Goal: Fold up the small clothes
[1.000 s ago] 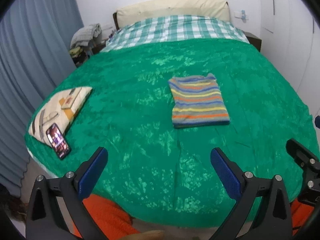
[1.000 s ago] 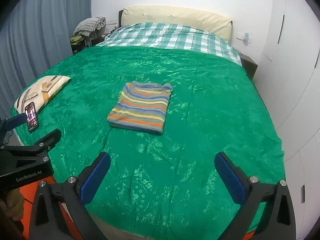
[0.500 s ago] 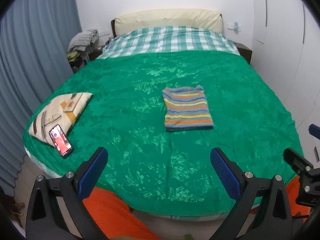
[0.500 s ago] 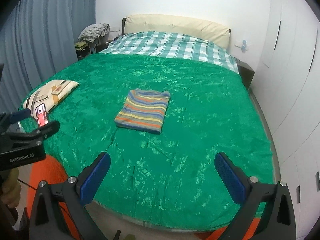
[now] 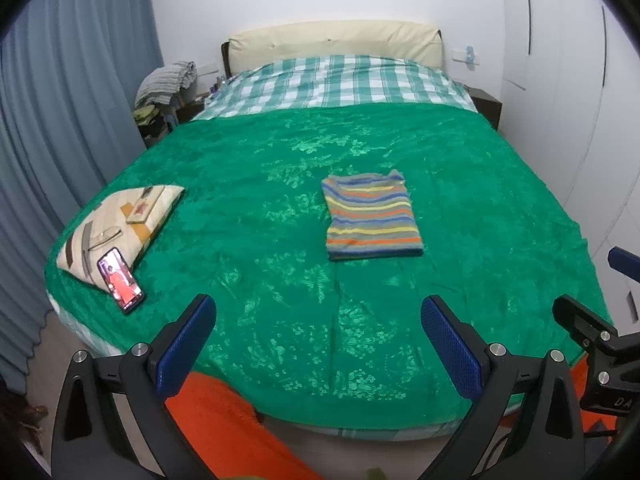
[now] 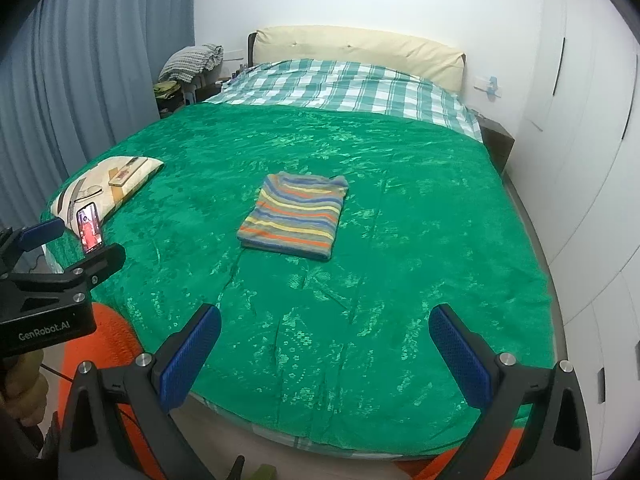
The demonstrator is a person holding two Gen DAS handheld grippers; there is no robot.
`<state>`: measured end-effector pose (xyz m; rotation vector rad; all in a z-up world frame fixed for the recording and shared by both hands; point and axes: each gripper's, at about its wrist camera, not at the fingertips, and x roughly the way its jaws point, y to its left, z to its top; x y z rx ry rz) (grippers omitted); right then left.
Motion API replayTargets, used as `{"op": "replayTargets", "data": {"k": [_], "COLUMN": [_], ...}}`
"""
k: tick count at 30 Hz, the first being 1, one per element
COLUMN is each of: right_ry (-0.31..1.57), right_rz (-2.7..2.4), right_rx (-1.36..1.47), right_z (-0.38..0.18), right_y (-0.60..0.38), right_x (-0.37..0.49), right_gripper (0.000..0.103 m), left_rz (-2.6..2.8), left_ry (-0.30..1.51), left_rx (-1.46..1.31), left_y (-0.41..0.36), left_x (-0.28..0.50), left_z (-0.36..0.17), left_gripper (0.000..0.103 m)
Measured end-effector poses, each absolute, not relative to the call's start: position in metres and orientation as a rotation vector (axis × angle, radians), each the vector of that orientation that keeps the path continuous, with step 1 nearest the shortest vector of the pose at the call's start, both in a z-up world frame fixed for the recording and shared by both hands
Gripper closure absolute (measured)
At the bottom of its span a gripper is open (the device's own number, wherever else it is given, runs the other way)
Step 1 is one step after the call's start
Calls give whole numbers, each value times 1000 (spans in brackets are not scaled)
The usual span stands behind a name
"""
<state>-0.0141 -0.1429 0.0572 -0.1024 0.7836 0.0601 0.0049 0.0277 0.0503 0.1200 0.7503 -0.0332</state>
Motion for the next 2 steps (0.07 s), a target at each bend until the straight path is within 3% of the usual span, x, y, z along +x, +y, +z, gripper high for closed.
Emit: {"op": "replayTargets", "data": {"k": [2], "right_ry": [781], "right_rz": [58], "right_rx": [-101], "right_z": [57], "right_y": [-143], "right_x": [-14], "right_gripper": [1], "left_rz": [-18], "left_ry": [724], "left_rx": [144], "left_y": [25], "left_x": [1], "left_z": [53], "left_gripper": [0]}}
